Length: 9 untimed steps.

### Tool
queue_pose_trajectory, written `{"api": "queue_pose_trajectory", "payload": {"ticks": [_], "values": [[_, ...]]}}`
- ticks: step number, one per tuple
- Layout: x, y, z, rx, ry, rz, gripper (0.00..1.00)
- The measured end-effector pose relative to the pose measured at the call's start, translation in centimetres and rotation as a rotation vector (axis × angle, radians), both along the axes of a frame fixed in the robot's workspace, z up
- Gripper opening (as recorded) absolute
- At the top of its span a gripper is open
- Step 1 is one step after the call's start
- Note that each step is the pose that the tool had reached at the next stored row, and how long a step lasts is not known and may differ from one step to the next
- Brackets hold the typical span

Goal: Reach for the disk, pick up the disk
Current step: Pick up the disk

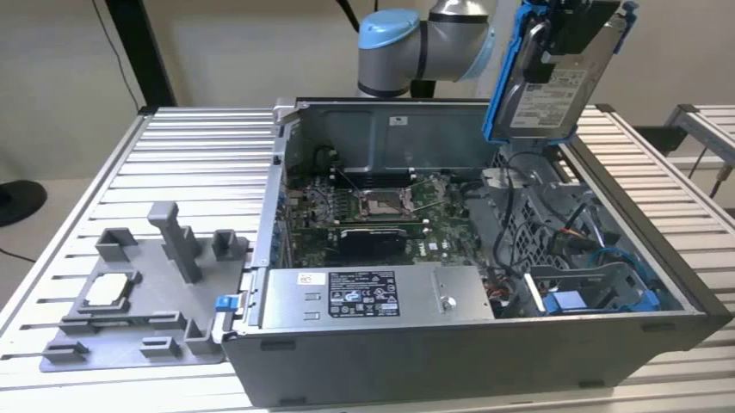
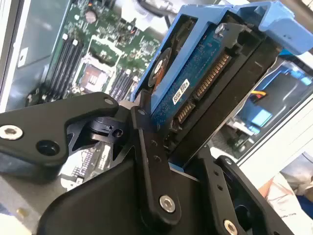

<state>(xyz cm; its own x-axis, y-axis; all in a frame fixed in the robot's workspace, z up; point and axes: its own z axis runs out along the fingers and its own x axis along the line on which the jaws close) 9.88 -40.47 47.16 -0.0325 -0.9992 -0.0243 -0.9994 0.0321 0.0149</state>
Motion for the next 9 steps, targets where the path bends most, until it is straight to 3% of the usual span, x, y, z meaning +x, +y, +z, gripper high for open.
{"api": "queue_pose_trajectory", "payload": {"ticks": [5,9], "values": [[1.8,-0.17,-0.03,0.0001,0.0003,0.0,0.0],[2.2,-0.19,-0.03,0.0,0.0005,0.0,0.0]]}}
